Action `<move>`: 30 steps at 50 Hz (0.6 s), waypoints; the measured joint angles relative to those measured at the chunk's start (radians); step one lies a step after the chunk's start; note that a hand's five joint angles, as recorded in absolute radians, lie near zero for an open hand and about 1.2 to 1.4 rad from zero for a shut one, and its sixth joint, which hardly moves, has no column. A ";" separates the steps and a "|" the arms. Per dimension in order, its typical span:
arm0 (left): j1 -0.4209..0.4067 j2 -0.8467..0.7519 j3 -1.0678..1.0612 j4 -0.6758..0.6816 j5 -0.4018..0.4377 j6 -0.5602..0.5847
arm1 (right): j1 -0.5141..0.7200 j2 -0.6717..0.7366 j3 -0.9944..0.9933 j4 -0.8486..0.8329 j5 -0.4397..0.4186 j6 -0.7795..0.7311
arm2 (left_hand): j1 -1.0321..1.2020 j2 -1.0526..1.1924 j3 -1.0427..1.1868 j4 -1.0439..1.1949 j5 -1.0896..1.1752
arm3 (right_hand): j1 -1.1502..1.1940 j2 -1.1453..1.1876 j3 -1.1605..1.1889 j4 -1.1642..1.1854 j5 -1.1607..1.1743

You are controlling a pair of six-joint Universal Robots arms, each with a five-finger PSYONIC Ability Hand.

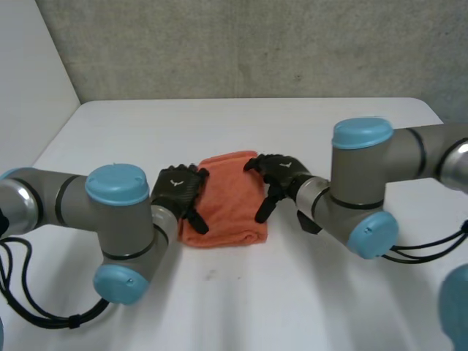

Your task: Fold the laundry

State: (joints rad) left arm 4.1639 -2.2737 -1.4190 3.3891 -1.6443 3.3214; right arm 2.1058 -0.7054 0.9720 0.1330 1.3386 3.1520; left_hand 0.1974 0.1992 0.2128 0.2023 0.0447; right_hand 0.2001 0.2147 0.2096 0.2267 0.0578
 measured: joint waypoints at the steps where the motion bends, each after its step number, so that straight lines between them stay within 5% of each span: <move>1: 0.005 0.004 -0.010 0.001 0.000 0.018 | 0.004 0.013 -0.014 0.009 0.000 -0.002 | 0.000 0.000 0.000 0.000 0.000 | 0.000 0.000 0.000 0.000 0.000; 15: 0.010 0.111 -0.077 0.001 0.009 0.071 | 0.015 0.027 -0.112 0.113 0.035 -0.075 | 0.000 0.000 0.000 0.000 0.000 | -0.008 0.000 -0.003 0.000 0.000; 24: 0.021 0.340 -0.025 -0.030 0.012 0.007 | -0.006 -0.256 0.007 0.024 0.167 -0.073 | 0.000 0.000 0.000 0.000 0.000 | -0.008 0.000 -0.003 0.000 0.000; 30: 0.078 0.478 0.039 -0.170 0.020 -0.092 | -0.086 -0.495 0.189 -0.113 0.252 -0.082 | 0.000 0.000 0.000 0.000 -0.002 | -0.008 0.000 -0.003 0.000 0.000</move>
State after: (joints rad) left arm 4.2420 -1.7957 -1.3803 3.2188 -1.6248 3.2297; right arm 2.0200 -1.2001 1.1614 0.0202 1.5904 3.0702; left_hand 0.1971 0.1992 0.2128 0.2023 0.0424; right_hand 0.1918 0.2148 0.2066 0.2268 0.0577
